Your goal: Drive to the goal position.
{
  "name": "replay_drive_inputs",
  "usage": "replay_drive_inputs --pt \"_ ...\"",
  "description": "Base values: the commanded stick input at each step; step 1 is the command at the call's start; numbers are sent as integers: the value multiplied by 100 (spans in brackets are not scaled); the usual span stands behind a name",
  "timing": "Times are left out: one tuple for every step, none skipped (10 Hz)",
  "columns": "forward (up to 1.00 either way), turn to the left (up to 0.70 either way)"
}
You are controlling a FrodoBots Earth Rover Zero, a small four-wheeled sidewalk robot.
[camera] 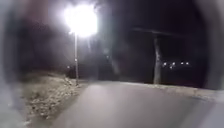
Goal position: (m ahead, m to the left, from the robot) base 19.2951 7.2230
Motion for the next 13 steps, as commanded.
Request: replay_drive_inputs --pt "100 4" --pt "100 5" --pt "100 5" --pt "100 5" --pt "100 5" --pt "100 4" --pt "100 3" --pt "100 3" --pt "100 4" --pt "100 5" --pt "100 5" --pt "100 5" --pt "100 5"
